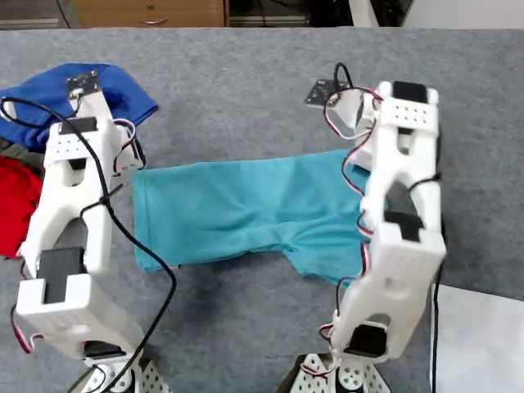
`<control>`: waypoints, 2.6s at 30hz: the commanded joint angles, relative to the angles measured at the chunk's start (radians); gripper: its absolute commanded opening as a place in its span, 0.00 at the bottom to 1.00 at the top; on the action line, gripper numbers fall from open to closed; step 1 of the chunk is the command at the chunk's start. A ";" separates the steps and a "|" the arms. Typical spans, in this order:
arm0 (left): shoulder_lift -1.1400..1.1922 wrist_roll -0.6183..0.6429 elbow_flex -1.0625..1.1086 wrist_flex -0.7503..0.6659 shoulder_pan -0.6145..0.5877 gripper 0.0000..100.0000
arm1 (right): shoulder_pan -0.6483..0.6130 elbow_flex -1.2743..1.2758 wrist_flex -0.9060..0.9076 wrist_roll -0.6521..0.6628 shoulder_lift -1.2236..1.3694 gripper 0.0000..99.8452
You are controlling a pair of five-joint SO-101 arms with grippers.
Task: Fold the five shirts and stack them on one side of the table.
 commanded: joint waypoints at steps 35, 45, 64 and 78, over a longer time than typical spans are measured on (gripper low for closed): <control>0.346 0.373 -0.344 0.044 -0.005 0.02 | -0.015 -0.470 0.038 -0.068 0.348 0.01; 0.349 0.373 -0.480 0.038 -0.005 0.02 | -0.016 -0.605 0.035 -0.068 0.349 0.01; 0.349 0.371 -0.509 -0.081 0.049 0.02 | -0.015 -0.619 -0.138 -0.126 0.397 0.00; 0.340 0.367 -0.562 0.023 0.049 0.08 | -0.022 -0.720 -0.038 -0.123 0.392 0.24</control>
